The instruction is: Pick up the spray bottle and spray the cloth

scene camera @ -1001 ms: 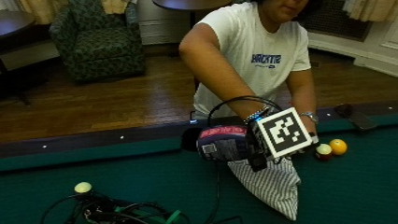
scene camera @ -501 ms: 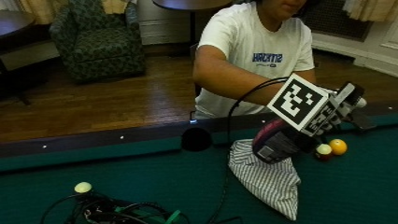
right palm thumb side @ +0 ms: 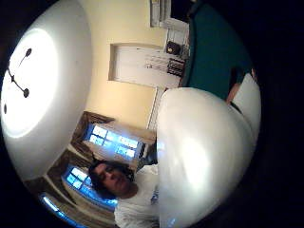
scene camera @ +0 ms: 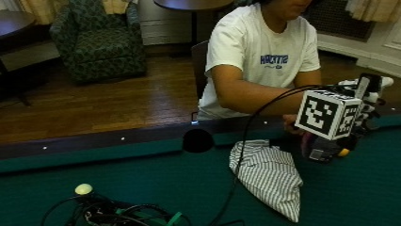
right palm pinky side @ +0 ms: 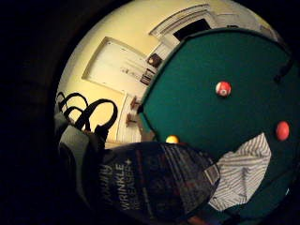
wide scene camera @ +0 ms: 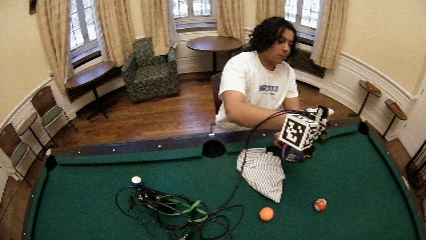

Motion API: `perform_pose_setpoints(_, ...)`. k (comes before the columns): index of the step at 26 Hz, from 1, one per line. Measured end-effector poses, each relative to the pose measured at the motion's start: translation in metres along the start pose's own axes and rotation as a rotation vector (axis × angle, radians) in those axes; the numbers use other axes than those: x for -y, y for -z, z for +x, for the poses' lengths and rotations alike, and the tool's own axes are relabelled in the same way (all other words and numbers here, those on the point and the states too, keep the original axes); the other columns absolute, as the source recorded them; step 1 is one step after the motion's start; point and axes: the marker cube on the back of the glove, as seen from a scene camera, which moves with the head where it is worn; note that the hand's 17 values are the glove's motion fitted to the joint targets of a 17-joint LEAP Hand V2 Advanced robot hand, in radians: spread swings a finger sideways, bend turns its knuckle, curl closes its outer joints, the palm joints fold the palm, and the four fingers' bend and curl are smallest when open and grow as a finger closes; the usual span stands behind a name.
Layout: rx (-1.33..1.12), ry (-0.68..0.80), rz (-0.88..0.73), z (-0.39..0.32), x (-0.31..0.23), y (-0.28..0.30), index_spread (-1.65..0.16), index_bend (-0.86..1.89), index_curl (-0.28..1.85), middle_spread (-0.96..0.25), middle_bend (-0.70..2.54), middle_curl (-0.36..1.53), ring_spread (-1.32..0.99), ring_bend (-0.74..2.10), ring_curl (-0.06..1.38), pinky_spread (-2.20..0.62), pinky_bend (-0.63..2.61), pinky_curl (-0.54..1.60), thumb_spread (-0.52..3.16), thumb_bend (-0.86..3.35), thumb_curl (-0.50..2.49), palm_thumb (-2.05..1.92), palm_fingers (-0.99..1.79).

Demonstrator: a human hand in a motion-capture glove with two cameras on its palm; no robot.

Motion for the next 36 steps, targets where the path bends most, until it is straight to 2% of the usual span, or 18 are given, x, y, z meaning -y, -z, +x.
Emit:
perform_pose_setpoints(6, 0.028, 0.042, 0.062, 0.029, 0.005, -0.017, -0.27, 0.38, 0.63, -0.21, 0.67, 0.55, -0.21, 0.71, 0.47, -0.3, 0.41, 0.4, 0.36, -0.03, 0.87, 0.88, 1.39)
perform_pose_setpoints(15, 0.017, 0.015, 0.162, 0.096, 0.005, -0.047, -0.27, 0.39, 0.63, -0.21, 0.67, 0.55, -0.21, 0.71, 0.47, -0.31, 0.41, 0.4, 0.35, -0.03, 0.88, 0.88, 1.39)
perform_pose_setpoints(23, -0.041, 0.048, 0.24, 0.096, 0.012, -0.067, -0.28, 0.39, 0.63, -0.21, 0.67, 0.55, -0.22, 0.71, 0.47, -0.32, 0.41, 0.4, 0.35, -0.03, 0.88, 0.88, 1.39)
perform_pose_setpoints(36, -0.058, 0.054, 0.323, 0.1, 0.065, -0.103, -0.28, 0.41, 0.63, -0.21, 0.68, 0.55, -0.22, 0.7, 0.47, -0.33, 0.41, 0.4, 0.33, -0.03, 0.88, 0.86, 1.41)
